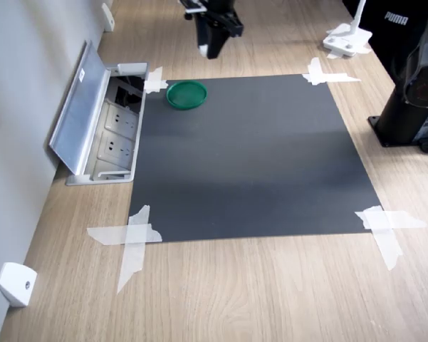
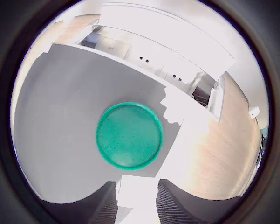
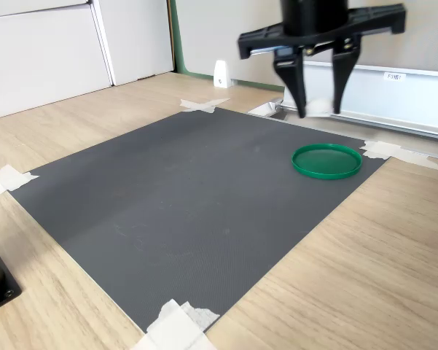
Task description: Grasp a white terminal and put it on the green lid.
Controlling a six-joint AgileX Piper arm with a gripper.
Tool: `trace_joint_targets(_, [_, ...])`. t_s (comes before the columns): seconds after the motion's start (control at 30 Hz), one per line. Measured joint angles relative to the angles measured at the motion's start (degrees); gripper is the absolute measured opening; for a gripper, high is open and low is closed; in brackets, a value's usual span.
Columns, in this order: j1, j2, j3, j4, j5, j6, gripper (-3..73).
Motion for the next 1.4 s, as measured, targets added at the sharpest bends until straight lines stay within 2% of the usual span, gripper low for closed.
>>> trace_joint_targets(0.2, [0.10,6.10,-2.33,0.14,-0.66,0.00,32.3])
trace_joint_targets(0.43, [3.74,11.20,-2.33,-2.72,-3.28,1.37,32.3])
trace_joint_targets(0.9, [5.84,12.31,-2.37,-3.60,-4.73,1.52,32.5])
trace_joint_targets(1.03, [5.84,12.31,-2.37,-3.60,-4.73,1.52,40.1])
trace_joint_targets(1.23, [5.84,12.26,-2.39,-3.60,-4.66,1.78,60.1])
trace_joint_targets(1.4, [5.84,8.28,-2.39,-0.74,-3.15,3.07,63.5])
